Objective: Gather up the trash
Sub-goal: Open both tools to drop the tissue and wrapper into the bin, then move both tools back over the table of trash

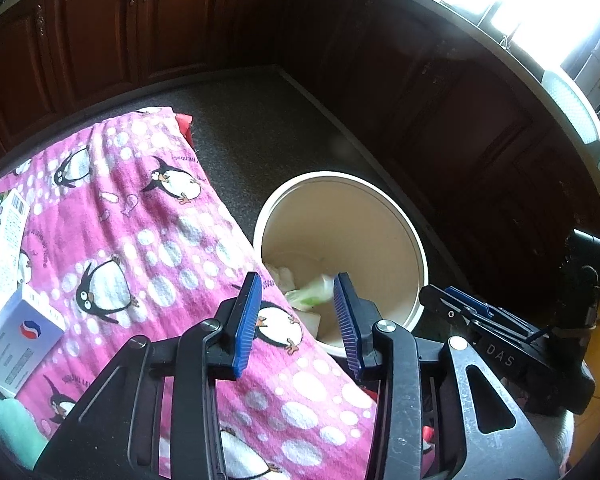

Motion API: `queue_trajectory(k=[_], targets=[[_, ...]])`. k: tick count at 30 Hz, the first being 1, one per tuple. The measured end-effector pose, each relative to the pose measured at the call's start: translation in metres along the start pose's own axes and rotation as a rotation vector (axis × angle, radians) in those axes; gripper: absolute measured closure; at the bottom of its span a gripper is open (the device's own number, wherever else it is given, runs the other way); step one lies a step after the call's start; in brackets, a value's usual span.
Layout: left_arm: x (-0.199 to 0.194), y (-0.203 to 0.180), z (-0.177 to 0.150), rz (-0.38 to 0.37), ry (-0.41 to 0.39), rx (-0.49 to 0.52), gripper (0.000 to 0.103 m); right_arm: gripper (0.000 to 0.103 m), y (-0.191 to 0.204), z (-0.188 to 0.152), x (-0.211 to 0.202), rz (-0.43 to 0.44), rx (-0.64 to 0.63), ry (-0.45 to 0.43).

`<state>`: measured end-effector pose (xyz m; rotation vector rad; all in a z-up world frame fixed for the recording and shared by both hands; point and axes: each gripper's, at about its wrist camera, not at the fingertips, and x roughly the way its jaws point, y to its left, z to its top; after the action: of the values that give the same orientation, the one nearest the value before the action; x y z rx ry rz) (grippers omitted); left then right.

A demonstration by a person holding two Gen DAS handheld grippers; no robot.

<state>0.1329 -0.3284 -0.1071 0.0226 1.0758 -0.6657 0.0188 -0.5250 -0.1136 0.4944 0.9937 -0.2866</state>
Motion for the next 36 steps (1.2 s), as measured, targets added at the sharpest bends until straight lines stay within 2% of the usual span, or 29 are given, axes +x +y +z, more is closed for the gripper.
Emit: queue_trajectory(k=[9,19,24,26,28,36], targets=[[-0.015,0.004,-0.007,0.021,-0.019,0.008,0.068,0.058,0.010,-0.003,-0.006,0.018,-0.020,-0.009],[-0.041,0.018,-0.017,0.077,-0.064,0.002,0.067,0.057,0.042,-0.007,-0.019,0.046,-0.083,-0.029],[-0.056,0.030,-0.023,0.092,-0.084,-0.009,0.067,0.051,0.060,-0.010,-0.026,0.067,-0.108,-0.038],[-0.066,0.036,-0.029,0.097,-0.091,-0.015,0.064,0.051,0.069,-0.012,-0.028,0.076,-0.127,-0.039],[-0.075,0.041,-0.033,0.092,-0.096,-0.028,0.055,0.051,0.080,-0.015,-0.029,0.086,-0.149,-0.036],[-0.110,0.081,-0.056,0.122,-0.112,-0.093,0.054,0.051,0.120,-0.032,-0.026,0.155,-0.219,-0.003]])
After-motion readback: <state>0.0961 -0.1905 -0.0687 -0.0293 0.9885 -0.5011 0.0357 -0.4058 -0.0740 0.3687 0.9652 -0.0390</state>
